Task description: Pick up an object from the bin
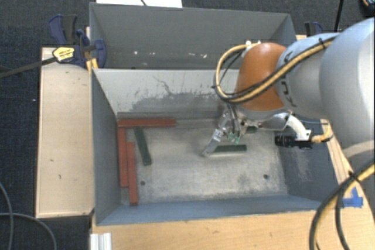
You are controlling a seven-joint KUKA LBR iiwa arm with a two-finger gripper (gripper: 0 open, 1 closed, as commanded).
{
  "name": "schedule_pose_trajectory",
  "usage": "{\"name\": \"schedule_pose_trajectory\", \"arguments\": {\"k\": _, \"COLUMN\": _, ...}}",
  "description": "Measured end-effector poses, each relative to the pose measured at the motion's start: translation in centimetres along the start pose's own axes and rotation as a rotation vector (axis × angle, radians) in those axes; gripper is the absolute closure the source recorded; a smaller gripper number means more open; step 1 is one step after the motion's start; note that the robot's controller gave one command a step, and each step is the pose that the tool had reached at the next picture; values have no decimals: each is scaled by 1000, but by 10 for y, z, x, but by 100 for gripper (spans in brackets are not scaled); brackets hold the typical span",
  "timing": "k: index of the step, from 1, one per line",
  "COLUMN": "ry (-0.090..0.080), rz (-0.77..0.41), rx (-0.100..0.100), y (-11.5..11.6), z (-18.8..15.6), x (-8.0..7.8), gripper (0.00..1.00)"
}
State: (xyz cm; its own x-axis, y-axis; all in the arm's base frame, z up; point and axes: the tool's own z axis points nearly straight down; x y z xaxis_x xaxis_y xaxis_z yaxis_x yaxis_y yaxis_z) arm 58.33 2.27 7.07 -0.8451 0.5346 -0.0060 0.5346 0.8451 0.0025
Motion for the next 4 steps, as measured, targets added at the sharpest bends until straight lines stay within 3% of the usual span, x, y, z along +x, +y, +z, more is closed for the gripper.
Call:
{"name": "schedule_pose_trajectory", "arguments": {"k": 1, "ry": 6, "rz": 6, "rx": 6, "y": -58, "z": 0, "x": -1, "gripper": 0}}
{"name": "schedule_pose_trajectory", "arguments": {"k": 2, "ry": -1, "rz": -21, "rx": 2, "y": -81, "z": 0, "x": -54, "gripper": 0}}
{"name": "schedule_pose_trajectory", "arguments": {"k": 3, "ry": 4, "rz": -21, "rx": 1, "y": -79, "z": 0, "x": -51, "gripper": 100}}
{"name": "schedule_pose_trajectory", "arguments": {"k": 4, "ry": -3, "rz": -53, "rx": -2, "y": -101, "z": -160, "x": -20, "gripper": 100}}
